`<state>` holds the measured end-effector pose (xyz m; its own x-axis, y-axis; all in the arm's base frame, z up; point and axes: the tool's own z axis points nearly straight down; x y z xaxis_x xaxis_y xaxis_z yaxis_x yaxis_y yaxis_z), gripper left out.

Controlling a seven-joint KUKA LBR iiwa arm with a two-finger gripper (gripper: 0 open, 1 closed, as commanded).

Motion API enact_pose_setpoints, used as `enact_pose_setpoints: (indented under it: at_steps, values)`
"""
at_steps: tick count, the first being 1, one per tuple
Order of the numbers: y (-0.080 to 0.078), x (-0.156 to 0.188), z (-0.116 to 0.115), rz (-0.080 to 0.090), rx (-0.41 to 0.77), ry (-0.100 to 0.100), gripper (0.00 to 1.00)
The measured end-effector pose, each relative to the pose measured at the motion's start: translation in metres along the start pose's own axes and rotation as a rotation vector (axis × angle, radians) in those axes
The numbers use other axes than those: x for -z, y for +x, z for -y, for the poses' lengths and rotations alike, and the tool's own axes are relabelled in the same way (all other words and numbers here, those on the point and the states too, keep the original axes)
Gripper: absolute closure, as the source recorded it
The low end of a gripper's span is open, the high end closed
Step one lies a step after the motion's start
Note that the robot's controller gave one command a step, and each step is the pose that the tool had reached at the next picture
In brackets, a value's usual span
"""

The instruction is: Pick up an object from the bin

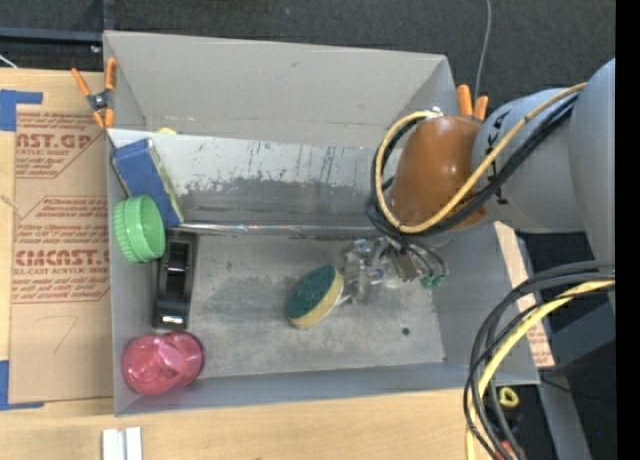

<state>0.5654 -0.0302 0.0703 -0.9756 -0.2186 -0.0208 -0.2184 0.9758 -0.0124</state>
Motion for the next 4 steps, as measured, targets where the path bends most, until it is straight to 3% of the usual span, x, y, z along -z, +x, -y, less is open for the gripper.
enact_pose_setpoints:
  at_steps: [2,3,4]
  values:
    - [0.000,0.000,0.000,0.000,0.000,0.000,1.00]
    - [0.004,0.174,0.005,0.004,0.031,0.001,1.00]
    - [0.004,0.174,0.005,0.004,0.030,0.000,1.00]
